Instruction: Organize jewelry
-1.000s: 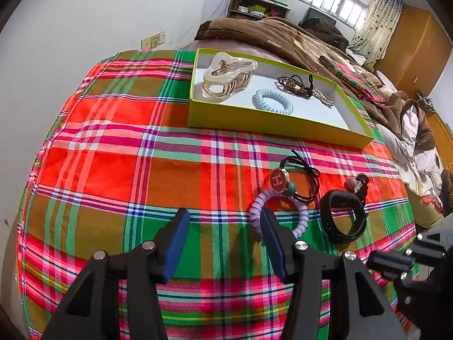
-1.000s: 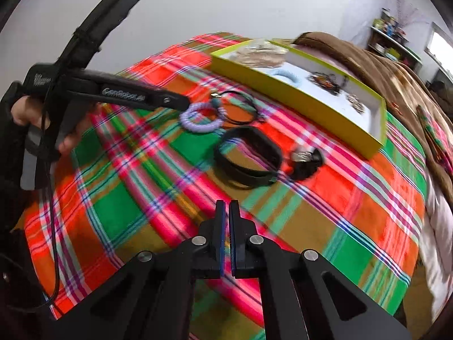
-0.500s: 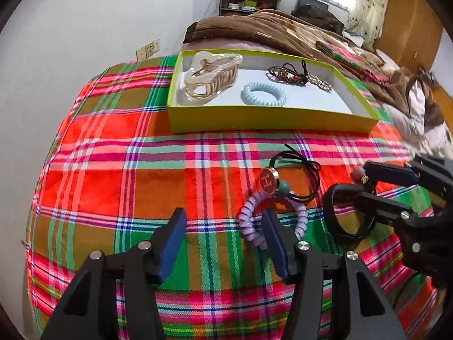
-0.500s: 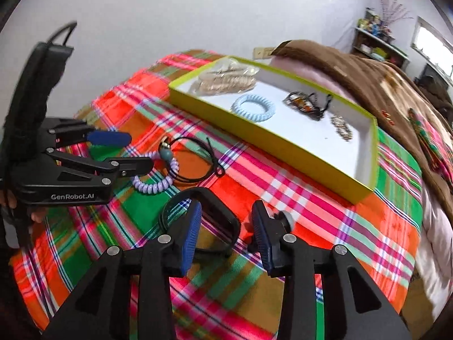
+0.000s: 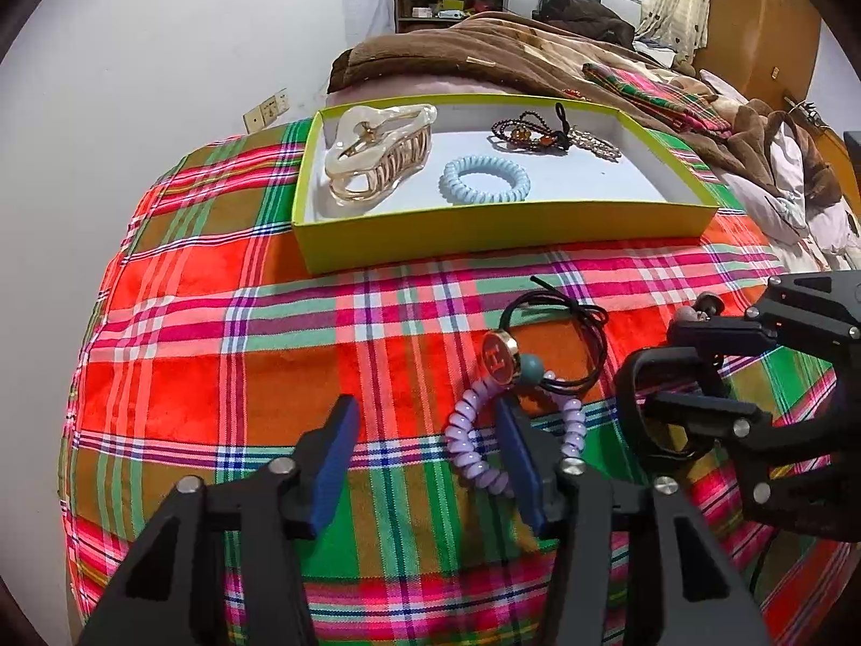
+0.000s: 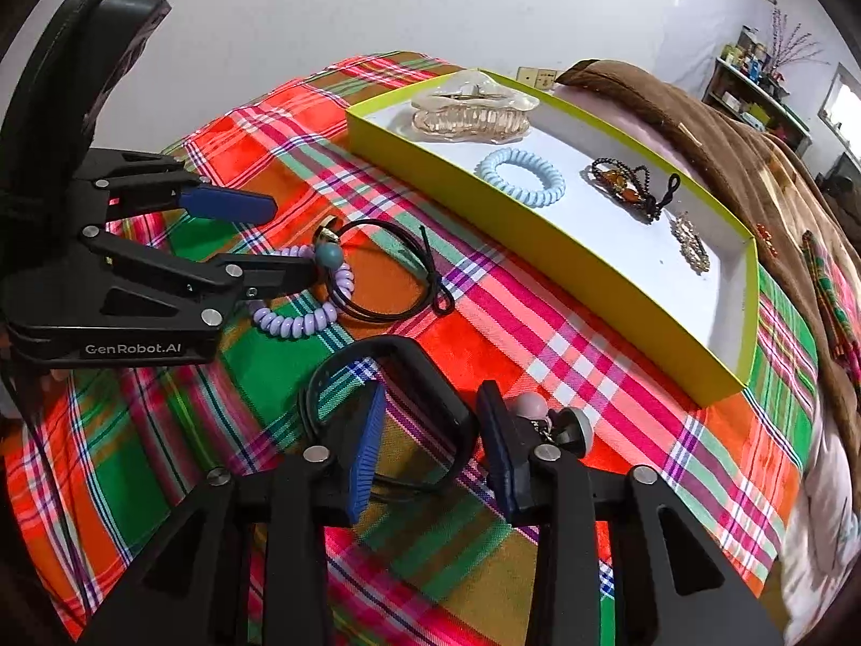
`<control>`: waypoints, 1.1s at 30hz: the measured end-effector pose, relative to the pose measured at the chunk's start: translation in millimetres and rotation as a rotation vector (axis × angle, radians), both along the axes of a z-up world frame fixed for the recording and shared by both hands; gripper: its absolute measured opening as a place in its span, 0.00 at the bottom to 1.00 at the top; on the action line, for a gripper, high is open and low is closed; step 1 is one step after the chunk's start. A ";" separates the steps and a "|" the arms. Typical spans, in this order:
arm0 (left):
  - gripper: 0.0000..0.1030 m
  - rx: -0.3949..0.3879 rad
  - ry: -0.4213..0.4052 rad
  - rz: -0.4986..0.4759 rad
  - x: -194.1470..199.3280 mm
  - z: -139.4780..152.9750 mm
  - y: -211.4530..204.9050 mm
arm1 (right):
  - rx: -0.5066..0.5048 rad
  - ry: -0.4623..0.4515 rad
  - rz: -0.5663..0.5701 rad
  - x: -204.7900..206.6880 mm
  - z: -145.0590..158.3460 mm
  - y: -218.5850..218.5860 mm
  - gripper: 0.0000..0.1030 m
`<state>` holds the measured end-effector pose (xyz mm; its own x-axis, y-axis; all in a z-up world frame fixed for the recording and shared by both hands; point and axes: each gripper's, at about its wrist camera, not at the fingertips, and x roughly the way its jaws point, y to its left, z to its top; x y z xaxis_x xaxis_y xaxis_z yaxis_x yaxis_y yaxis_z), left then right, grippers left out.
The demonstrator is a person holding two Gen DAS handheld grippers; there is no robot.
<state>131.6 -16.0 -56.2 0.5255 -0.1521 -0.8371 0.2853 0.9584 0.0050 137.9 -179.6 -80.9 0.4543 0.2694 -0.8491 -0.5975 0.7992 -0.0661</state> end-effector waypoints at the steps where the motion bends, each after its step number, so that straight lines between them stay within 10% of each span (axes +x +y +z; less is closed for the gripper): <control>1: 0.38 -0.002 -0.002 -0.007 -1.0 0.4 -1.1 | -0.007 -0.005 -0.001 -0.3 0.2 0.3 0.25; 9: 0.12 -0.057 0.013 -0.029 -3.1 2.2 0.8 | 0.001 -0.009 -0.012 -2.6 1.3 -1.9 0.20; 33: 0.10 -0.119 -0.020 0.028 -29.1 27.0 40.5 | 0.109 -0.031 -0.080 -16.9 15.1 -16.6 0.12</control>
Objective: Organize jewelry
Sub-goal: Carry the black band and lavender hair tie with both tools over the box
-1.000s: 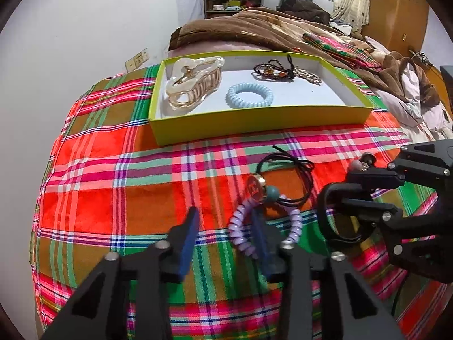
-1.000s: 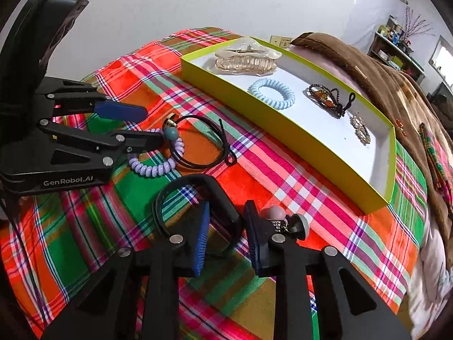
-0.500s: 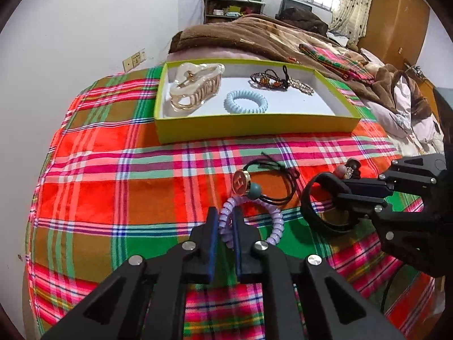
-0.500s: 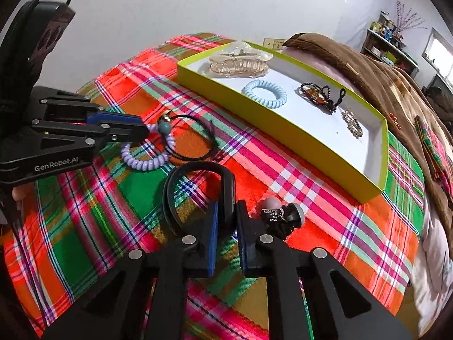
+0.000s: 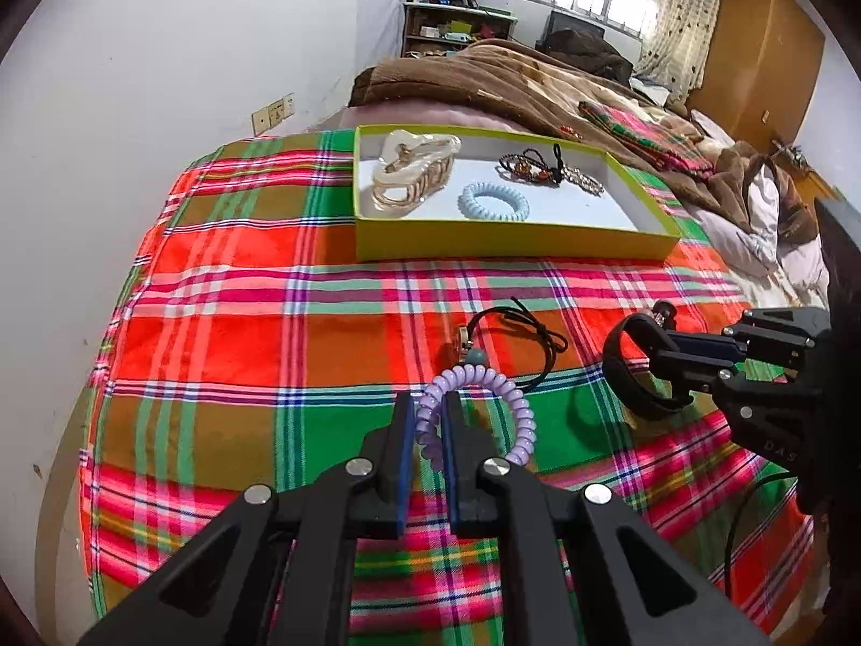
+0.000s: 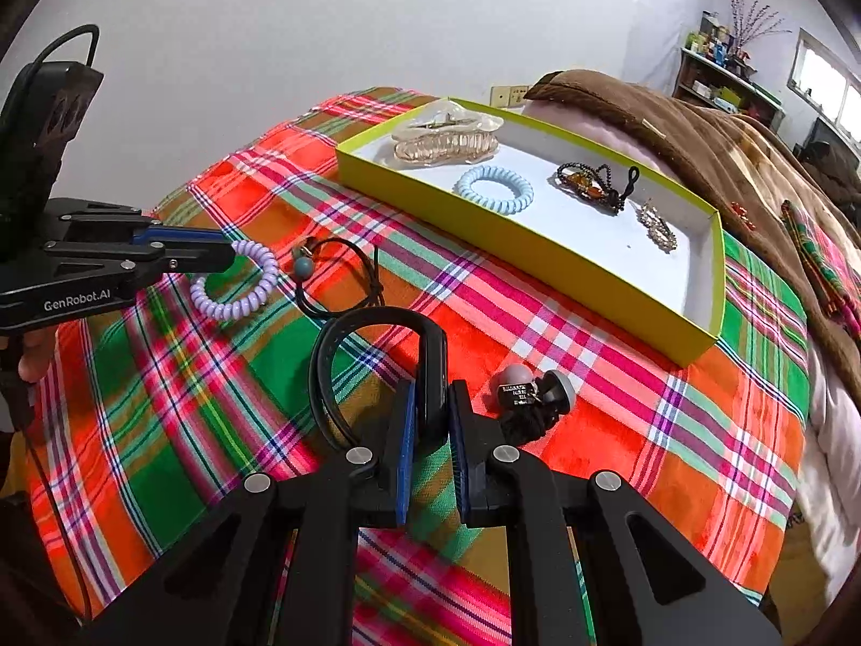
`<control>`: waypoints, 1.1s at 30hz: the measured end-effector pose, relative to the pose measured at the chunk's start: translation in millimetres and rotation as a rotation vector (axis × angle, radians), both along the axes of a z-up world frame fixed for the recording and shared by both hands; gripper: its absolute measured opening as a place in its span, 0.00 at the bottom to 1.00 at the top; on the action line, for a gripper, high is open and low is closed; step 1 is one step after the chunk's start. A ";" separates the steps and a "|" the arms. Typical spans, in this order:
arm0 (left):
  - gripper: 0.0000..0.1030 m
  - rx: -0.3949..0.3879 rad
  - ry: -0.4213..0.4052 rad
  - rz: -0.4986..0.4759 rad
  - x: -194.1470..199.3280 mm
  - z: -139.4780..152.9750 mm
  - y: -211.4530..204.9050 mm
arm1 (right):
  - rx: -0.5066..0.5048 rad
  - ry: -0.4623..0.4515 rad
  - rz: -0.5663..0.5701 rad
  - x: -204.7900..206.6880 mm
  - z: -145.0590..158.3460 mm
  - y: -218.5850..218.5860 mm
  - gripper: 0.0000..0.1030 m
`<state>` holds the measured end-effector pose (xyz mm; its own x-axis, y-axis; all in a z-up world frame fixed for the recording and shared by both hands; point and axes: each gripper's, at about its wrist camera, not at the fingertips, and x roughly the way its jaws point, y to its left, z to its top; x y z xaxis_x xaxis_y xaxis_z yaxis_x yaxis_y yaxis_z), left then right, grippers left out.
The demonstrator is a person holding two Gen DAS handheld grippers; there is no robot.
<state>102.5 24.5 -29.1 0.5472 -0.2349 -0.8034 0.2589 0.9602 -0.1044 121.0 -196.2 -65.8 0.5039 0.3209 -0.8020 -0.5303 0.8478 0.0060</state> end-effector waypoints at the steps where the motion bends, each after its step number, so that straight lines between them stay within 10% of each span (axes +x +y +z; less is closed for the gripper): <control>1: 0.10 0.000 -0.005 0.002 -0.8 1.6 0.6 | 0.003 -0.002 -0.004 -0.5 0.8 -0.4 0.12; 33: 0.10 -0.090 -0.097 -0.032 95.8 57.8 -48.1 | 0.021 -0.067 -0.237 68.2 46.8 -53.3 0.12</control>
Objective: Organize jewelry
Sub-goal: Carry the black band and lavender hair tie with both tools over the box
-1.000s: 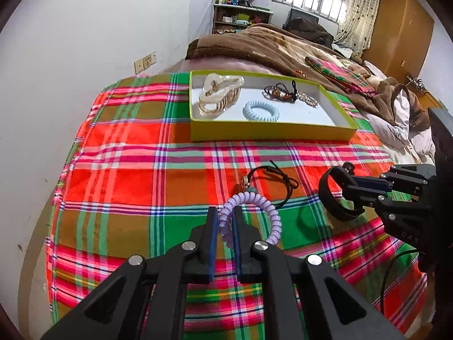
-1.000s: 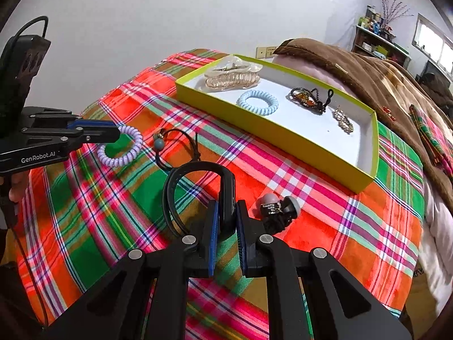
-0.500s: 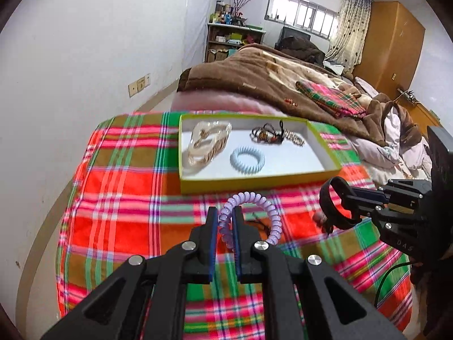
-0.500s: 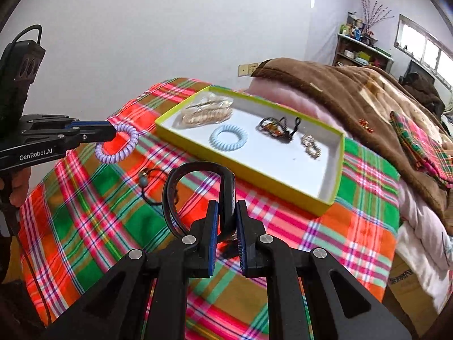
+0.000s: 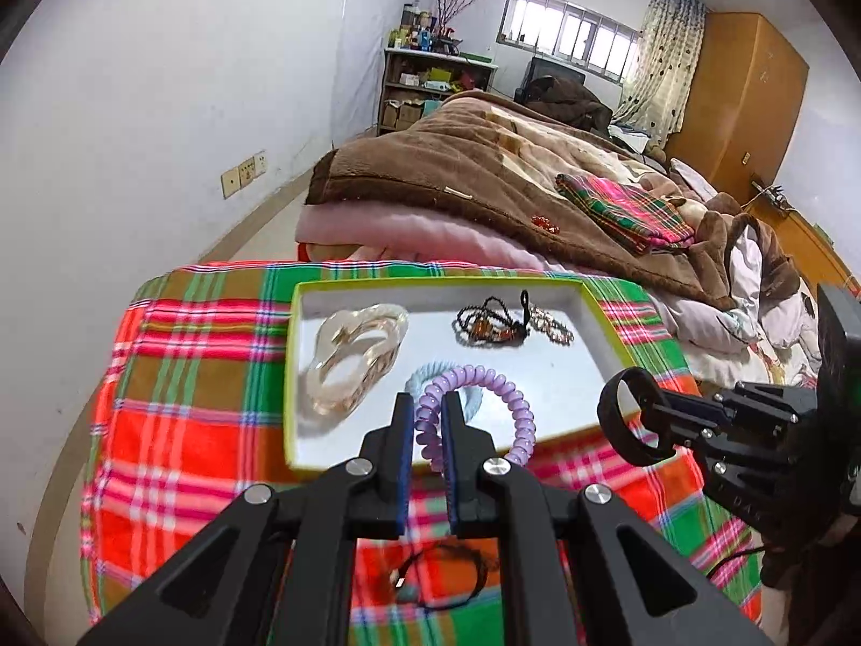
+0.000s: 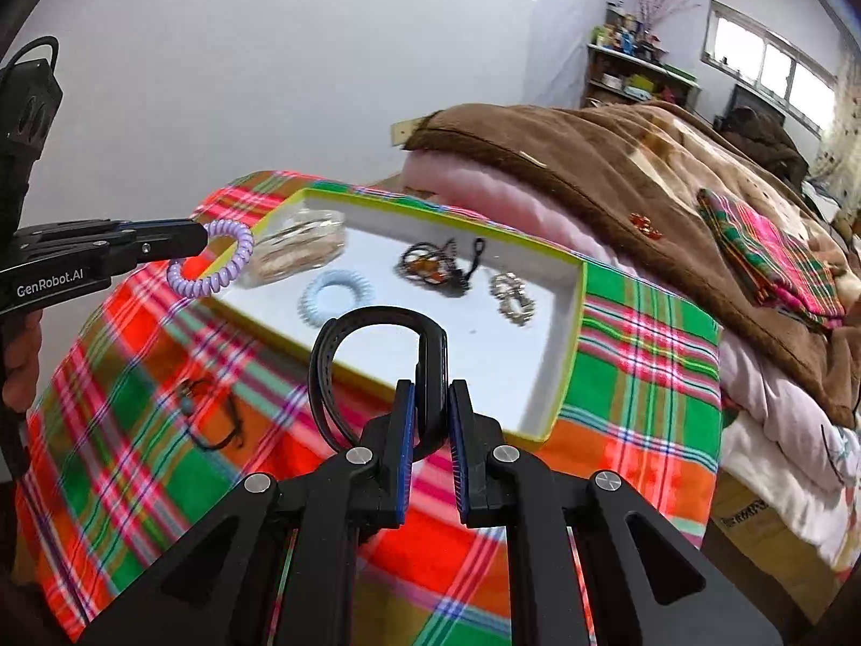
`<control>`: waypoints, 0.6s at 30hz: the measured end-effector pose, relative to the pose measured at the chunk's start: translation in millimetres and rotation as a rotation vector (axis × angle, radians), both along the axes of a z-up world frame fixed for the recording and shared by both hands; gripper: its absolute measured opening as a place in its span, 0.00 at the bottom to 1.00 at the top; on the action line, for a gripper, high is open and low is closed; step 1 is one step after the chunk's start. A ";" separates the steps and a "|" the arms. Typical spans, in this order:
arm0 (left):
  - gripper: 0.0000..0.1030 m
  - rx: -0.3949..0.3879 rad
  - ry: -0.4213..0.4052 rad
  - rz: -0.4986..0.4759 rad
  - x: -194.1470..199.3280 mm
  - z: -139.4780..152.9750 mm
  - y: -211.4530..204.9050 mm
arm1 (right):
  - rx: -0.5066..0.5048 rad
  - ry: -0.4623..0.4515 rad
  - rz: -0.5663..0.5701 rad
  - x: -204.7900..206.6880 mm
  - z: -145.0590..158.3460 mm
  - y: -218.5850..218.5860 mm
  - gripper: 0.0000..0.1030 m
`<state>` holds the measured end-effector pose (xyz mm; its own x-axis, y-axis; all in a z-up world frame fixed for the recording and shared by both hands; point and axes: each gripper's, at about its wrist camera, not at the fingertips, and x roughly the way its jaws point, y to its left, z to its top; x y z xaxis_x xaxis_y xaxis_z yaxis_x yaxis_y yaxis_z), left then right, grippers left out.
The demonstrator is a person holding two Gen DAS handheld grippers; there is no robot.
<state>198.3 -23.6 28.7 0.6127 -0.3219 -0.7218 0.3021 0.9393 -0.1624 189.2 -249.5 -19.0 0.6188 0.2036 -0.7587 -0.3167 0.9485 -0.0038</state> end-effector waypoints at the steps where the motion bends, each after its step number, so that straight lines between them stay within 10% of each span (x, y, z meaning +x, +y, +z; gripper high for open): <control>1: 0.10 -0.002 0.001 0.000 4.7 -1.0 -2.9 | -0.004 0.001 -0.010 4.0 -0.5 -1.5 0.12; 18: 0.10 0.048 0.061 0.000 72.5 -35.4 -53.2 | -0.061 0.059 -0.087 54.9 -27.5 -16.0 0.12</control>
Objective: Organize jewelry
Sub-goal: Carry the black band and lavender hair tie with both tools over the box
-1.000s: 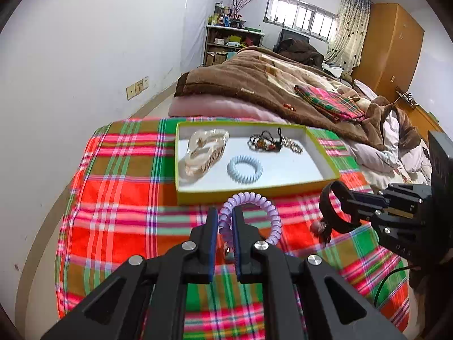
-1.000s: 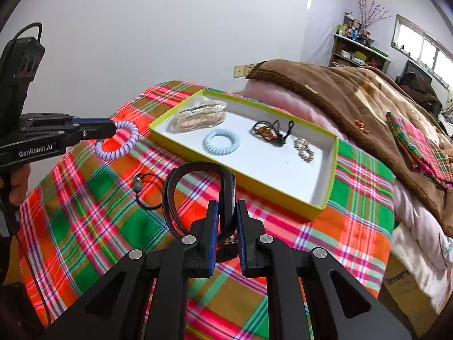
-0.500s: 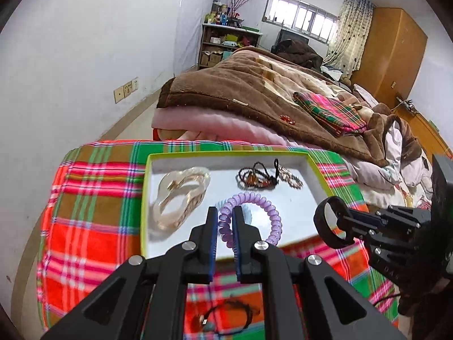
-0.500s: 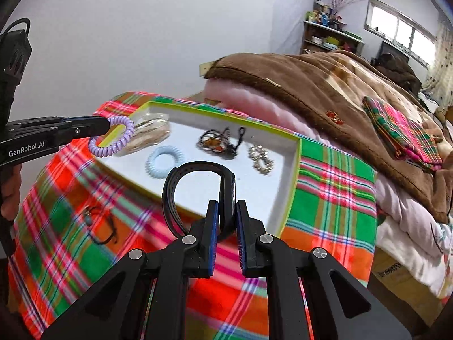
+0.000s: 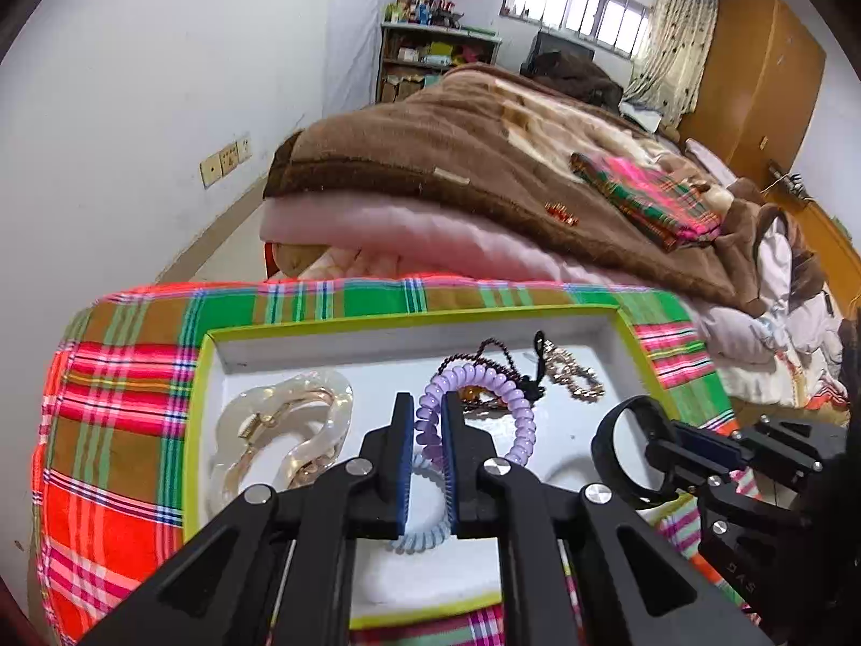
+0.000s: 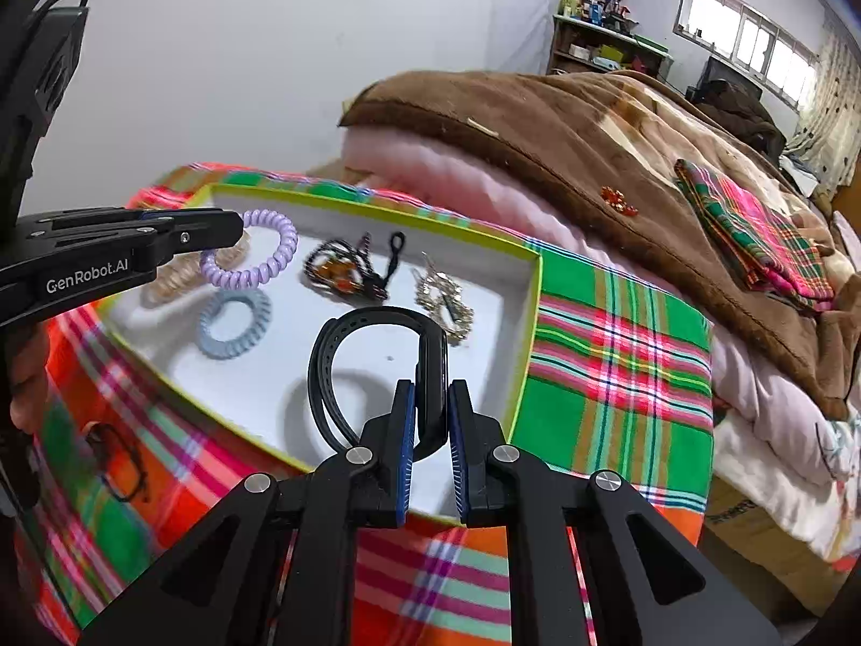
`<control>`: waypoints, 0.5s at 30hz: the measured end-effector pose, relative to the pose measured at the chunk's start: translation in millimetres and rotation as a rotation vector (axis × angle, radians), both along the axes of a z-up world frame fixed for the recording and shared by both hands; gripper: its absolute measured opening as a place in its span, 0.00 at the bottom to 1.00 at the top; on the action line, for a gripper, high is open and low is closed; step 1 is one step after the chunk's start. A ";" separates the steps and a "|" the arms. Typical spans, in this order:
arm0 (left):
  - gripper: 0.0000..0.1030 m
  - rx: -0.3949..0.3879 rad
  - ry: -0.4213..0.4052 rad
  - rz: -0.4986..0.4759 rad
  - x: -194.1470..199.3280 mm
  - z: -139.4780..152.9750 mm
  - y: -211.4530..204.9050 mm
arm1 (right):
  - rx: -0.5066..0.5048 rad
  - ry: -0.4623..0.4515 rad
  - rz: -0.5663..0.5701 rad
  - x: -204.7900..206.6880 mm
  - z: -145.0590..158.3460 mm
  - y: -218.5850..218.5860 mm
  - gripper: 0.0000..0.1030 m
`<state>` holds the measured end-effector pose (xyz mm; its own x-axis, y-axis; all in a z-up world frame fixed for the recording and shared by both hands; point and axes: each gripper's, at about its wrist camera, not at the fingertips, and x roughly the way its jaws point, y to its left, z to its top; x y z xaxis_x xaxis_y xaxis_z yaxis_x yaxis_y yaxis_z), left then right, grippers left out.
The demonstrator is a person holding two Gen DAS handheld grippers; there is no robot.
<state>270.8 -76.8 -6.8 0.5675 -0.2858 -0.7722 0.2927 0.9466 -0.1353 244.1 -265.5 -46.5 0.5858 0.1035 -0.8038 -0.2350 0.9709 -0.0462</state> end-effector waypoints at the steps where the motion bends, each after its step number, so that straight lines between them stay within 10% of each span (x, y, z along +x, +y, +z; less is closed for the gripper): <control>1: 0.10 0.009 0.001 0.000 1.5 -2.8 -1.8 | 0.000 0.004 -0.002 1.8 -1.2 0.0 0.12; 15: 0.10 0.048 0.042 0.002 13.6 -24.4 -12.6 | -0.076 0.023 -0.005 12.3 -15.2 1.0 0.12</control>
<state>284.4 -89.3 -31.2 0.5348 -0.2468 -0.8081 0.2859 0.9528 -0.1018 256.4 -264.5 -61.7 0.5676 0.0384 -0.8224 -0.2319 0.9659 -0.1149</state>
